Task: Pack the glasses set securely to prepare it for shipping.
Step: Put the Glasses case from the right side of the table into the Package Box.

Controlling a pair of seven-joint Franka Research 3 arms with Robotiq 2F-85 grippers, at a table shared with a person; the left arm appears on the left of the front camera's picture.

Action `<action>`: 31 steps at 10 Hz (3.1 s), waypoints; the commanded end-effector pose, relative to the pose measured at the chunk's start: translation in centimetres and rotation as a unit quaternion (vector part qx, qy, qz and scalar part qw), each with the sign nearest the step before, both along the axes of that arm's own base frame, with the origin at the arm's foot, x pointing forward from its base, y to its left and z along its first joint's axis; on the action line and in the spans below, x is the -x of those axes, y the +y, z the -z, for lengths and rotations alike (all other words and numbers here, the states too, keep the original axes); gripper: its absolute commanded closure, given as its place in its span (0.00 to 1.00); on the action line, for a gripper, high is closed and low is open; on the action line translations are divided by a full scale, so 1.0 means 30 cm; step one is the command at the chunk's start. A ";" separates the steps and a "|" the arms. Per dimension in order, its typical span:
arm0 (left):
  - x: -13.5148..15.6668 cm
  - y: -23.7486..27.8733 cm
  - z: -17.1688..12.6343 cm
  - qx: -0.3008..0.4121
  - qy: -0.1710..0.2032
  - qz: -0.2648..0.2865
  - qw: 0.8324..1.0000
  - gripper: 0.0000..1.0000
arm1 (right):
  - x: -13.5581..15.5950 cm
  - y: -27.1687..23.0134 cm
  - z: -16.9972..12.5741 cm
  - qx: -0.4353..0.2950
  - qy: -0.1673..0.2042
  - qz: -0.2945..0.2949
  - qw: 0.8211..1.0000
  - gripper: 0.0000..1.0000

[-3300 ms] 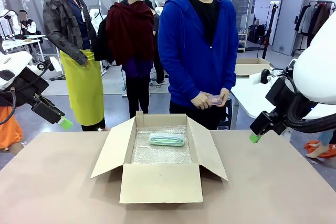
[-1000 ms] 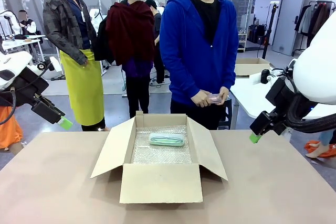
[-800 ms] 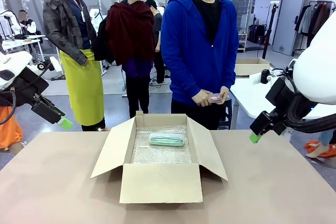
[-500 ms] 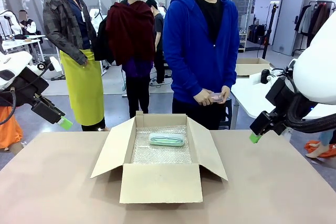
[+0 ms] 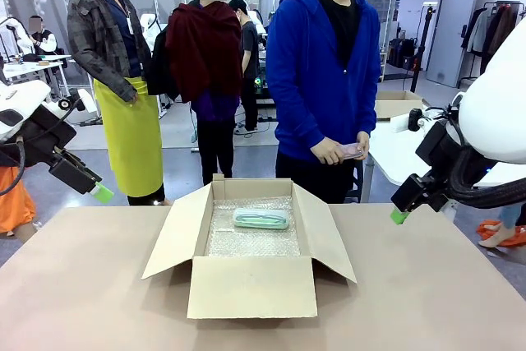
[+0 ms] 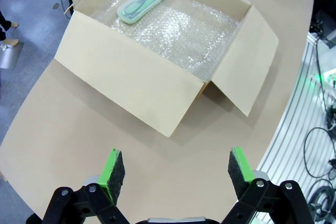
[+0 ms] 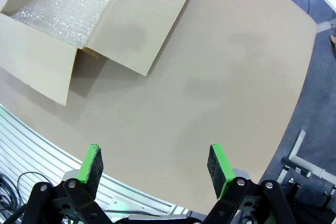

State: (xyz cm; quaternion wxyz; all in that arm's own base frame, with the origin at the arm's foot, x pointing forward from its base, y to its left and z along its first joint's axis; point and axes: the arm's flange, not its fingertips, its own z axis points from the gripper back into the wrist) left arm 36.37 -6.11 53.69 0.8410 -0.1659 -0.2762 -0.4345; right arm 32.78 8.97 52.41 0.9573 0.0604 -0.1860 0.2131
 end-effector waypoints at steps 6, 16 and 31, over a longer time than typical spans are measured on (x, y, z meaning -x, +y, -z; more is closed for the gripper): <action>0.001 0.008 -0.005 0.010 0.001 0.010 1.000 0.00 | -0.006 -0.003 0.004 0.001 -0.004 -0.004 1.000 0.00; 0.001 0.008 -0.005 0.010 0.001 0.010 1.000 0.00 | -0.006 -0.003 0.004 0.001 -0.004 -0.004 1.000 0.00; 0.001 0.008 -0.005 0.010 0.001 0.010 1.000 0.00 | -0.532 -0.146 0.272 0.004 0.089 0.192 0.977 0.00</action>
